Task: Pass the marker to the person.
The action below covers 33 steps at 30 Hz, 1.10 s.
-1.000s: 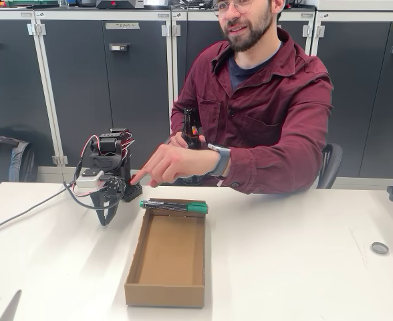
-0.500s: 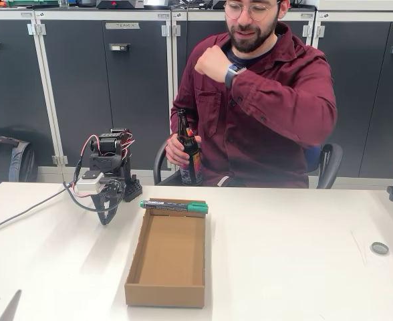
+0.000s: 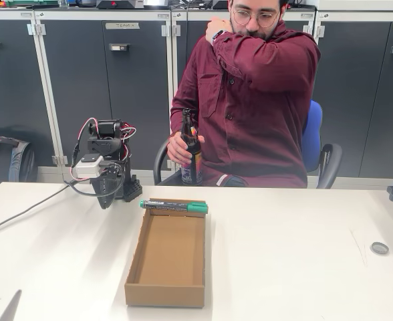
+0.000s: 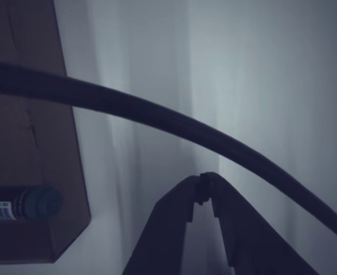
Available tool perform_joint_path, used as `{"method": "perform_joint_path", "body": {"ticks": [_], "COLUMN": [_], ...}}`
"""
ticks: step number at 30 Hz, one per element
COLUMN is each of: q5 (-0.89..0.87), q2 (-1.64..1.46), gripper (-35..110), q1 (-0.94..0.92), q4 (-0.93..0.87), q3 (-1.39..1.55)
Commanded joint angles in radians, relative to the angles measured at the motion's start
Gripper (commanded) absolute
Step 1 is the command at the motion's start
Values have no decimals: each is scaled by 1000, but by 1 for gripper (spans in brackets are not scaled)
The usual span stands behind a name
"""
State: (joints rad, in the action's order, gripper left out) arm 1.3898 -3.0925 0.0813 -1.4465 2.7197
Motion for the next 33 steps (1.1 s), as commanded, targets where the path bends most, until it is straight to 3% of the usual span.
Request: {"method": "perform_joint_path", "body": {"ticks": [1,16,23,33], "q5": [-28,-155,-468,-1077], "q2": [104,634,839,971], "gripper": [-5,-5,-5,-5], "q1": [18,196,308,439], "q4": [-8,-183,-202,-199], "q3": [-195,-946,-1180,-1177]}}
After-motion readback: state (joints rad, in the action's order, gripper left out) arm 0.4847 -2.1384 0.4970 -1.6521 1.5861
